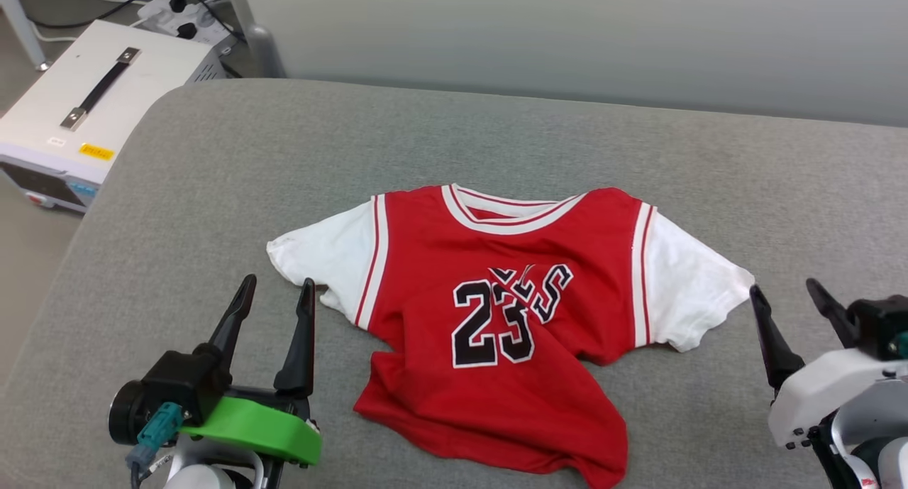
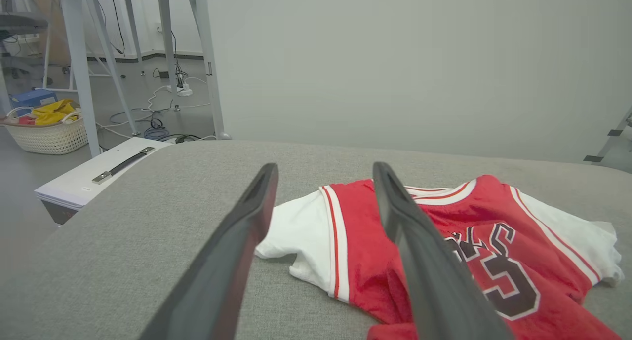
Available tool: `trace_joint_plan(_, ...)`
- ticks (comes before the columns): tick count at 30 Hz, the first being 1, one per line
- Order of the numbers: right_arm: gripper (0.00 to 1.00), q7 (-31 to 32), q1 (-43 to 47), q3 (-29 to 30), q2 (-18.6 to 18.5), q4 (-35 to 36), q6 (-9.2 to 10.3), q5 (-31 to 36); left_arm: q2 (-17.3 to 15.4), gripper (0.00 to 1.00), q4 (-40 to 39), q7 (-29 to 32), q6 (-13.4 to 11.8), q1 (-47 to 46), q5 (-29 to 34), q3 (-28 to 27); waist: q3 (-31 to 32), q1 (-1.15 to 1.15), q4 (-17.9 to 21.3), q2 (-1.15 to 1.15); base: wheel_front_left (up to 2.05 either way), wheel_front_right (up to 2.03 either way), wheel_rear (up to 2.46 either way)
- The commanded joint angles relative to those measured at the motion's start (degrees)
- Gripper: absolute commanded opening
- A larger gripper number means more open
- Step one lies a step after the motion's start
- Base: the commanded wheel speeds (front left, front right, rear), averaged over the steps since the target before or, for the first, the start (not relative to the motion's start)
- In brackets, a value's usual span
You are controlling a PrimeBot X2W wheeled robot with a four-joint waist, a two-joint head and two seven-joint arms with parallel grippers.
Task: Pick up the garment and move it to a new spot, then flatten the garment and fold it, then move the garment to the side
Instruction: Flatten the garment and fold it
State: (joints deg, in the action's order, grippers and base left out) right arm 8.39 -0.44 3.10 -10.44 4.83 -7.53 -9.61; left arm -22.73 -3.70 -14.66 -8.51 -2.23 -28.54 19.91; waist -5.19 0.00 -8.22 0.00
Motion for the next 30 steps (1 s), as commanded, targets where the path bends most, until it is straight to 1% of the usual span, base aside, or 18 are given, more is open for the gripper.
trace_joint_plan(1, 1.0, 4.2, -0.6, -0.4, -1.0, 0.4, 0.04, -1.2, 0.5, 1.0, -0.2, -0.3, 0.6, 0.3, 1.3, -0.3, -1.0, 0.0, -1.3, 0.0, 0.0, 0.0, 0.0)
trace_joint_plan(2, 1.0, 7.5, -1.2, -0.8, -1.6, 0.3, 0.04, -2.1, 0.9, 1.0, -0.2, -0.3, 1.0, 0.1, 1.7, -0.3, -1.3, 0.0, -1.5, 0.0, 0.0, 0.0, 0.0)
trace_joint_plan(5, 1.0, 20.1, -4.4, -1.5, -4.3, -0.8, 0.04, -4.3, 2.1, 1.0, 0.1, -0.3, 2.5, -0.9, 2.7, -0.6, -2.9, 0.0, -2.7, 0.0, 0.0, 0.0, 0.0)
trace_joint_plan(8, 1.0, 30.9, -9.1, -1.4, -5.3, -2.7, 0.04, -6.4, 3.2, 1.0, 1.0, -0.3, 3.9, -1.9, 3.5, -1.1, -4.5, 0.0, -4.1, 0.0, 0.0, 0.0, 0.0)
trace_joint_plan(10, 1.0, 36.8, -11.7, -1.9, -6.0, -4.3, 0.04, -6.6, 3.8, 1.0, 1.7, -0.3, 4.6, -2.4, 3.9, -1.6, -5.4, 0.0, -5.0, 0.0, 0.0, 0.0, 0.0)
trace_joint_plan(12, 1.0, 40.8, -14.0, -2.0, -6.0, -5.8, 0.04, -6.6, 4.4, 1.0, 2.4, -0.3, 5.4, -3.0, 4.5, -2.0, -6.2, 0.0, -6.2, 0.0, 0.0, 0.0, 0.0)
trace_joint_plan(16, 1.0, 46.0, -16.6, -3.5, -6.1, -9.0, 0.04, -6.9, 5.9, 1.0, 3.4, -0.3, 6.8, -3.7, 5.5, -2.8, -7.4, 0.0, -8.4, 0.0, 0.0, 0.0, 0.0)
trace_joint_plan(20, 1.0, 48.3, -17.0, -3.6, -5.6, -12.7, 0.04, -6.9, 7.1, 1.0, 4.2, -0.3, 8.0, -3.9, 6.5, -3.9, -8.0, 0.0, -10.0, 0.0, 0.0, 0.0, 0.0)
trace_joint_plan(27, 1.0, 47.3, -15.7, -4.8, -5.9, -17.5, 0.04, -4.9, 8.8, 1.0, 5.1, -0.3, 9.8, -3.6, 8.1, -6.1, -8.2, 0.0, -10.9, 0.0, 0.0, 0.0, 0.0)
trace_joint_plan(28, 0.93, 47.0, -15.4, -5.2, -6.2, -18.1, 0.04, -4.9, 8.9, 1.0, 5.2, -0.3, 10.1, -3.5, 8.4, -6.5, -8.2, 0.0, -10.8, 0.0, 0.0, 0.0, 0.0)
trace_joint_plan(29, 0.44, 46.7, -15.3, -5.4, -6.4, -18.6, 0.04, -5.0, 9.1, 1.0, 5.3, -0.3, 10.3, -3.4, 8.6, -6.8, -8.1, 0.0, -10.7, 0.0, 0.0, 0.0, 0.0)
trace_joint_plan(30, 0.0, 45.2, -15.1, -6.4, -8.0, -19.5, 0.04, -4.9, 9.4, 1.0, 5.7, -0.3, 10.8, -3.2, 9.2, -7.9, -7.7, 0.0, -9.9, 0.0, 0.0, 0.0, 0.0)
